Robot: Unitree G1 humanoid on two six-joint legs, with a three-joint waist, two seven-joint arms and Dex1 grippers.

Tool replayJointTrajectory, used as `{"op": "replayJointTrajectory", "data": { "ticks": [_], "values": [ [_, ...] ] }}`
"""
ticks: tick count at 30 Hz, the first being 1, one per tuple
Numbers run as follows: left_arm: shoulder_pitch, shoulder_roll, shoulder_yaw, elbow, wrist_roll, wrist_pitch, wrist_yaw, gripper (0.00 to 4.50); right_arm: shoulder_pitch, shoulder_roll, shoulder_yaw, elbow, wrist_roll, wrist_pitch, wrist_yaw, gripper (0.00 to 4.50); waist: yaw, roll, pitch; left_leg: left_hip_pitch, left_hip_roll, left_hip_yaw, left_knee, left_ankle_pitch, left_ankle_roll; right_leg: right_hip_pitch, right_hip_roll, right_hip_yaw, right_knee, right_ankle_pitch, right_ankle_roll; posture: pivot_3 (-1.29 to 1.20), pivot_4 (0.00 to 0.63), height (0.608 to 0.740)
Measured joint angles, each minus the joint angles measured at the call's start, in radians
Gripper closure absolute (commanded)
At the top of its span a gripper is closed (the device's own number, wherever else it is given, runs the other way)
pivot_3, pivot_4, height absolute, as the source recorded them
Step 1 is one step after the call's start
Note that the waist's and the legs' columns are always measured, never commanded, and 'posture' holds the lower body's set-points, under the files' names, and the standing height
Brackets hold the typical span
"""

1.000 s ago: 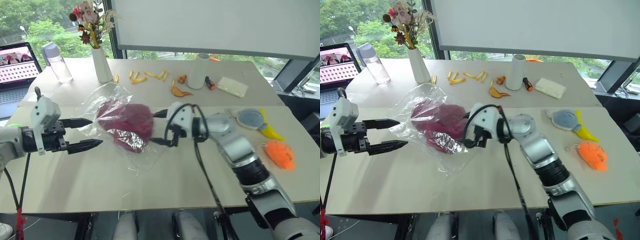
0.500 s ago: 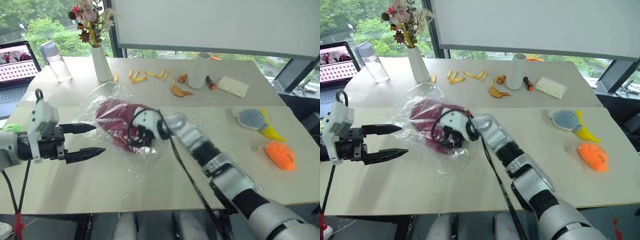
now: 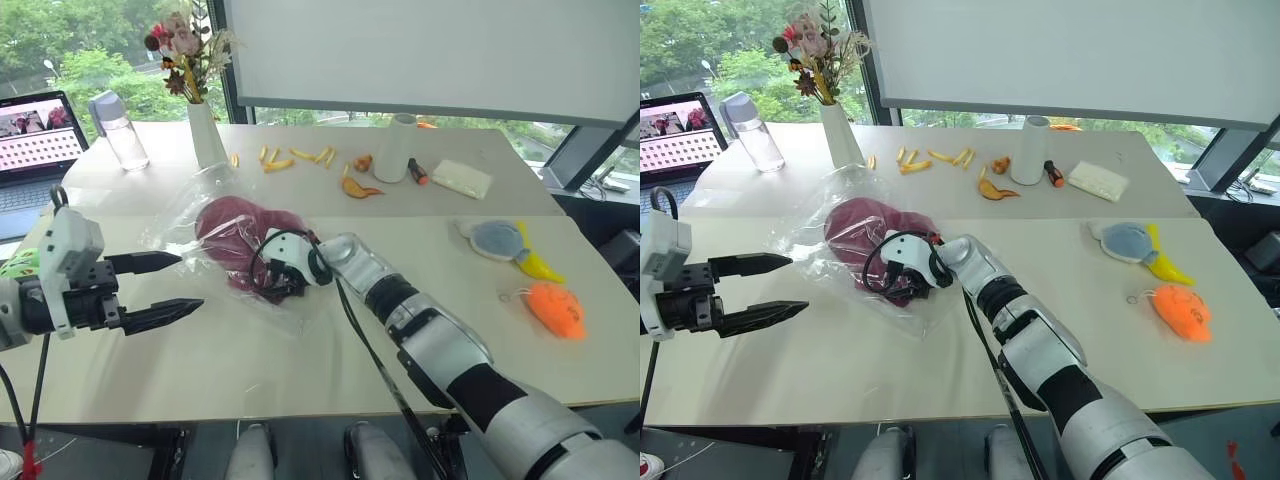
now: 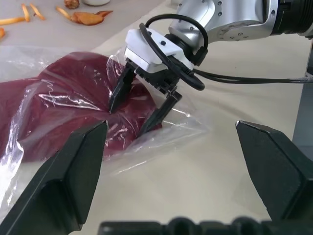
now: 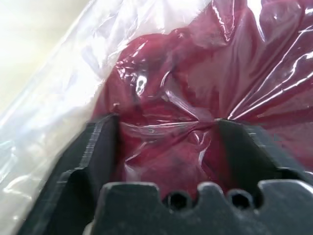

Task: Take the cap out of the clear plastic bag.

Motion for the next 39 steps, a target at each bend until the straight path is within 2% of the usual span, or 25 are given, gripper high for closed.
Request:
{"op": "replayJointTrajectory", "data": {
  "ticks": [4,7,10,15,18,21,24,28,31,33,34,35,39],
  "values": [
    [-0.004,0.000,0.000,0.000,0.000,0.000,0.003,0.00,-0.003,-0.012,-0.024,-0.001,-0.004,-0.002,0.008,3.76,0.000,-0.001,0.000,-0.004,0.000,0.000,-0.001,0.000,0.000,0.000,0.000,0.000,0.000,0.000,-0.001,0.00,0.150,0.730],
    [-0.009,0.000,0.000,-0.001,0.000,0.000,0.005,0.00,-0.003,-0.016,-0.048,-0.013,-0.001,0.002,0.033,4.47,0.000,-0.001,0.000,-0.005,0.000,0.000,-0.001,0.000,0.000,-0.001,0.001,0.000,0.000,0.000,0.000,0.00,0.150,0.730],
    [-0.032,0.000,0.000,-0.003,-0.007,0.000,0.010,0.00,0.017,-0.030,-0.054,-0.069,0.004,0.015,0.069,4.47,0.002,-0.001,0.000,-0.007,0.000,0.000,0.000,0.000,0.000,-0.003,0.001,0.000,0.000,0.000,0.000,0.00,0.150,0.730],
    [-0.068,0.000,-0.013,-0.002,-0.012,0.000,0.017,0.00,0.162,-0.128,-0.031,-0.378,0.008,0.019,0.239,4.47,0.005,-0.001,0.000,-0.010,0.000,0.001,0.000,0.000,0.000,-0.004,0.001,0.000,0.000,0.001,0.004,0.00,0.150,0.730],
    [-0.114,-0.003,-0.032,-0.002,-0.029,-0.001,0.021,0.00,0.249,-0.230,0.001,-0.616,0.025,-0.014,0.340,4.47,0.009,0.000,0.001,-0.015,0.000,0.001,0.000,0.001,0.001,-0.009,0.001,0.000,0.001,0.003,0.008,0.00,0.150,0.730],
    [-0.171,-0.010,-0.070,0.019,-0.039,-0.004,0.020,0.00,0.287,-0.404,0.010,-0.866,0.053,-0.107,0.467,4.47,0.011,0.002,0.002,-0.018,0.000,0.001,0.002,0.001,0.001,-0.012,0.001,0.000,0.001,0.001,0.011,0.00,0.150,0.730],
    [-0.212,-0.015,-0.116,0.031,-0.037,-0.007,0.017,0.00,0.279,-0.478,-0.011,-0.952,0.088,-0.161,0.523,4.47,0.006,0.002,0.003,-0.017,0.001,0.001,0.003,0.001,0.001,-0.012,0.003,0.001,0.001,0.001,0.012,0.00,0.150,0.730],
    [-0.272,-0.023,-0.170,0.063,-0.031,-0.029,0.010,0.00,0.208,-0.573,-0.009,-0.854,0.064,-0.424,0.547,4.47,0.003,0.002,0.003,-0.016,0.001,0.001,0.003,0.001,0.001,-0.011,0.004,0.002,0.001,0.000,0.011,0.00,0.150,0.730],
    [-0.304,-0.037,-0.221,0.073,-0.019,-0.044,0.002,0.00,0.109,-0.587,0.005,-0.622,-0.001,-0.712,0.516,4.47,0.002,0.001,0.003,-0.014,0.001,0.001,0.003,0.001,0.001,-0.010,0.005,0.003,0.001,-0.002,0.008,0.00,0.150,0.730],
    [-0.315,-0.043,-0.237,0.087,-0.010,-0.047,-0.001,0.00,0.049,-0.585,0.023,-0.461,-0.051,-0.887,0.464,4.47,0.002,0.001,0.003,-0.014,0.002,0.001,0.003,0.005,0.007,-0.010,0.005,0.004,0.001,-0.002,0.008,0.00,0.150,0.730],
    [-0.320,-0.045,-0.245,0.091,-0.005,-0.049,-0.001,0.00,0.024,-0.584,0.031,-0.390,-0.085,-0.953,0.426,3.87,0.002,0.001,0.003,-0.014,0.002,0.001,0.002,0.005,0.008,-0.010,0.005,0.004,0.001,-0.001,0.009,0.00,0.150,0.730],
    [-0.324,-0.050,-0.251,0.097,-0.001,-0.051,-0.002,0.00,-0.007,-0.580,0.039,-0.307,-0.140,-1.019,0.355,3.69,0.002,0.001,0.003,-0.014,0.002,0.001,0.002,0.006,0.008,-0.010,0.005,0.004,0.001,0.000,0.009,0.00,0.150,0.730],
    [-0.346,-0.059,-0.273,0.104,0.008,-0.053,-0.004,0.00,-0.163,-0.600,0.121,-0.079,-0.450,-1.144,-0.026,2.33,0.000,0.002,0.005,-0.017,0.002,0.001,0.001,0.006,0.007,-0.015,0.005,0.005,0.001,0.004,0.005,0.00,0.150,0.730]
  ]
}}
